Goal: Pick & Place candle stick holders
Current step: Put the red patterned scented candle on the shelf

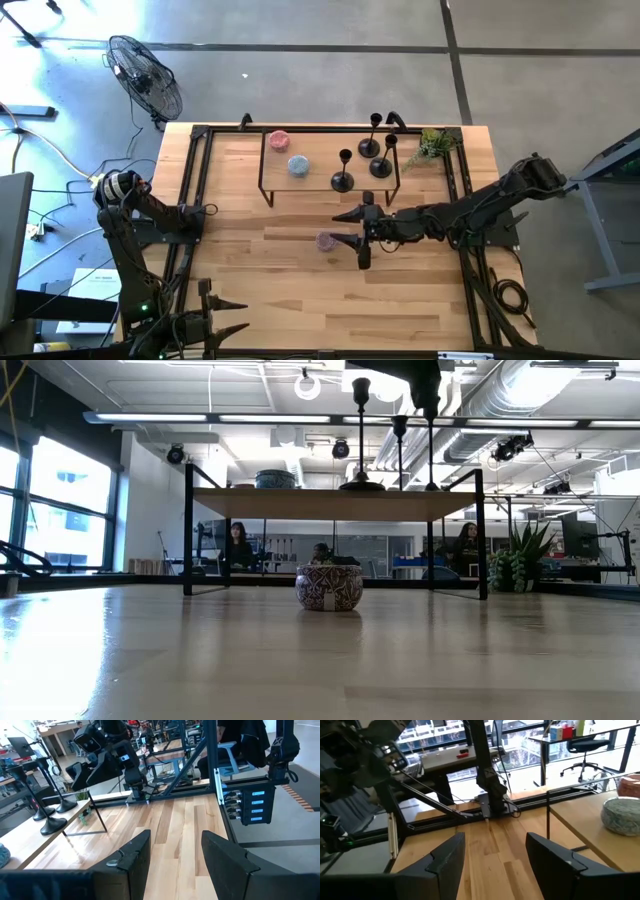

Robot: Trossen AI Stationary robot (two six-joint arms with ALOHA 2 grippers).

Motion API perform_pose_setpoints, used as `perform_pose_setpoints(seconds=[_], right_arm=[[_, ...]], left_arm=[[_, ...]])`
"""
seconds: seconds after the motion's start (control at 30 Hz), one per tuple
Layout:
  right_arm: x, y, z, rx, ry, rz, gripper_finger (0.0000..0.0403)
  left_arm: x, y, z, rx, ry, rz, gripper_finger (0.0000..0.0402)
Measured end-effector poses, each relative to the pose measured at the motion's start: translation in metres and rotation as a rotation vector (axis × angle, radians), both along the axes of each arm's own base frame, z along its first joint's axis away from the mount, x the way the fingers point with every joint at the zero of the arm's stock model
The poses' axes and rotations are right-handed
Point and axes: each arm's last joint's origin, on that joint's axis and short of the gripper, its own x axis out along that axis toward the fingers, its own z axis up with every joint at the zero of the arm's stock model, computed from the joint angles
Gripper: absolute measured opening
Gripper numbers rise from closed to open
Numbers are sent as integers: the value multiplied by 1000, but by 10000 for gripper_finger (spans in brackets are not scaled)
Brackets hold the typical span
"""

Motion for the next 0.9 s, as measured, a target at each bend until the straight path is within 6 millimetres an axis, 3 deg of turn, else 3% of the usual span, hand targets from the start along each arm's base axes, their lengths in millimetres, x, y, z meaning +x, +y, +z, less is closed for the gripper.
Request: perform_pose_setpoints(seconds=[0.53,0.9], right_arm=[[-1,-2,-3,40,17,-70,206],[-1,0,-2,-10,24,-21,206]], left_arm=[[0,0,0,0,2,-3,172],[0,0,0,-1,3,-4,172]])
